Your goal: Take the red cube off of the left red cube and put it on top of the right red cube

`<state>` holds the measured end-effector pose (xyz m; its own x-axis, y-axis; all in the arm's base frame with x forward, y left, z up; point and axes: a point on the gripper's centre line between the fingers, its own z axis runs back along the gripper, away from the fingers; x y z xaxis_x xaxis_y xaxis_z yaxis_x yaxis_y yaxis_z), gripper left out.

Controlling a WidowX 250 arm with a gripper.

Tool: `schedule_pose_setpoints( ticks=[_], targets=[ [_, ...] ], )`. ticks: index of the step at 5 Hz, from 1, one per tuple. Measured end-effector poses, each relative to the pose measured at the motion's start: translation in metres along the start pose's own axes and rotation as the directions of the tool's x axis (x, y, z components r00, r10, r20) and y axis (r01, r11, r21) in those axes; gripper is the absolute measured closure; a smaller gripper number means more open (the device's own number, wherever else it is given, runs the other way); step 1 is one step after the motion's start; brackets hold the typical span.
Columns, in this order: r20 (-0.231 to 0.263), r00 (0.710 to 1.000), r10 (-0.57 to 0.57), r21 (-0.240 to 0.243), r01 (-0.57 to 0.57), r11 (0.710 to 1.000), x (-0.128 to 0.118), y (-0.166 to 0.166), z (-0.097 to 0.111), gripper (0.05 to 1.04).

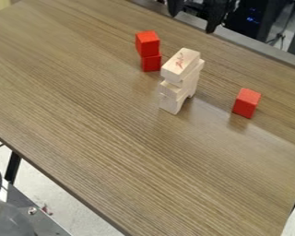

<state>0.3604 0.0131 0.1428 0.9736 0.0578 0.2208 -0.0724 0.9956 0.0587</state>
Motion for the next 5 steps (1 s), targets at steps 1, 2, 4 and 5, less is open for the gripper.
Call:
schedule_pose_setpoints(
  ticks=[1, 2, 4, 5],
  targets=[
    [0.0, 0.997, 0.083, 0.017, -0.083, 0.996, -0.003, 0.015, -0.007, 0.084],
    [0.023, 0.981, 0.194, 0.042, -0.195, 0.98, -0.007, 0.027, -0.016, 0.084],
    [0.161, 0.887, 0.432, 0.009, -0.439, 0.898, -0.002, 0.044, -0.015, 0.084],
    [0.188, 0.853, 0.488, -0.005, -0.496, 0.869, 0.001, 0.049, -0.015, 0.084]
  ],
)
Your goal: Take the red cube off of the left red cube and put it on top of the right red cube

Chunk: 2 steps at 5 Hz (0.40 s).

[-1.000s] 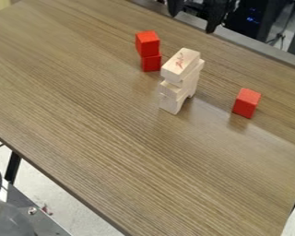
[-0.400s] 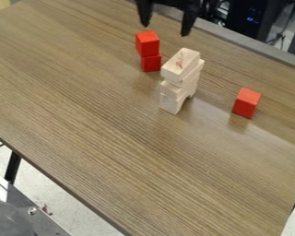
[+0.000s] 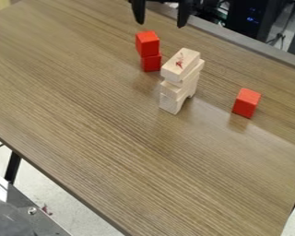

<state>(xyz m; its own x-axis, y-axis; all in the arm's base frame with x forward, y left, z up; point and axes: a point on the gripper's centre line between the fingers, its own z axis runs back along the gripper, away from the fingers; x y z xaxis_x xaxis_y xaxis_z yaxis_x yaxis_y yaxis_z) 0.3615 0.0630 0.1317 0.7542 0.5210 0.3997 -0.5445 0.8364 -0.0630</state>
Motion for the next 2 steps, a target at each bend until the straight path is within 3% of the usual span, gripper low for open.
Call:
schedule_pose_setpoints(
  ticks=[2],
  targets=[
    [0.019, 0.991, 0.13, 0.046, -0.131, 0.99, 0.0057, 0.0057, -0.0128, 0.084]
  ],
)
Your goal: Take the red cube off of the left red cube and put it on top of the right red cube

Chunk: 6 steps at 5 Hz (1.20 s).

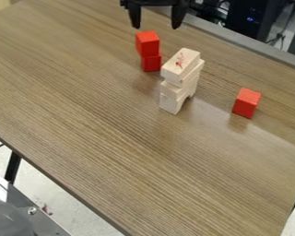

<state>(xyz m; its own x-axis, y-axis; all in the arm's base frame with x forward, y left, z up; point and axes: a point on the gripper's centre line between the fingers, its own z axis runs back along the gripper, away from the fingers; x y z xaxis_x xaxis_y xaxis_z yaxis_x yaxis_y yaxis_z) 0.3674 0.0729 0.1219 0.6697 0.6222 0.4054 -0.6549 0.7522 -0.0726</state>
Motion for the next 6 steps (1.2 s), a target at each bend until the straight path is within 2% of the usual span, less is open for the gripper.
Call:
schedule_pose_setpoints(
  ticks=[1, 2, 4, 6],
  targets=[
    [-0.003, 0.997, 0.08, 0.018, -0.08, 0.997, 0.001, 0.003, -0.01, 0.084],
    [0.001, 0.994, 0.106, 0.039, -0.106, 0.994, 0.006, 0.007, -0.017, 0.084],
    [-0.023, 0.989, 0.144, 0.081, -0.141, 0.987, 0.004, 0.015, -0.035, 0.084],
    [-0.056, 0.985, 0.165, 0.081, -0.16, 0.984, -0.003, 0.016, -0.052, 0.115]
  ],
)
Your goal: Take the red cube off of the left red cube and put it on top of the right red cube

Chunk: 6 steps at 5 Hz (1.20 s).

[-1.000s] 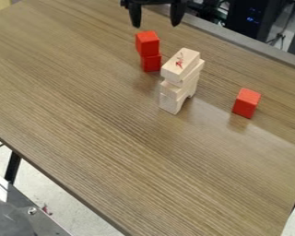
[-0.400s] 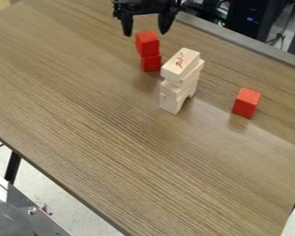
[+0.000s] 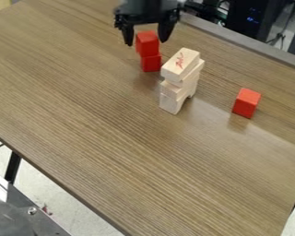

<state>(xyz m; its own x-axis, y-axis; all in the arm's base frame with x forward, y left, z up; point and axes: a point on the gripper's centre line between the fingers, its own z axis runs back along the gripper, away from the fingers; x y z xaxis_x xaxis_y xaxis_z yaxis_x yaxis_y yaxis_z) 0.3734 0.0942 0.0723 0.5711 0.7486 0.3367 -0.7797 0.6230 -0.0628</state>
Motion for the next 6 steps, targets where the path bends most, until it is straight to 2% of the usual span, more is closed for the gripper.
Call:
schedule_pose_setpoints(
  ticks=[1, 2, 3, 4, 5, 6],
  targets=[
    [0.011, 1.0, 0.015, 0.001, -0.015, 1.0, 0.001, 0.001, -0.002, 0.392],
    [0.017, 1.0, 0.017, 0.006, -0.017, 1.0, 0.001, 0.001, -0.001, 0.501],
    [0.022, 1.0, -0.014, -0.002, 0.014, 1.0, -0.002, -0.005, 0.0, 0.501],
    [0.1, 0.988, -0.116, -0.081, 0.124, 0.989, -0.005, -0.027, 0.033, 0.501],
    [0.226, 0.913, -0.34, -0.096, 0.369, 0.925, -0.022, -0.06, 0.069, 0.501],
    [0.31, 0.813, -0.493, -0.11, 0.546, 0.831, -0.05, -0.081, 0.093, 0.501]
  ],
)
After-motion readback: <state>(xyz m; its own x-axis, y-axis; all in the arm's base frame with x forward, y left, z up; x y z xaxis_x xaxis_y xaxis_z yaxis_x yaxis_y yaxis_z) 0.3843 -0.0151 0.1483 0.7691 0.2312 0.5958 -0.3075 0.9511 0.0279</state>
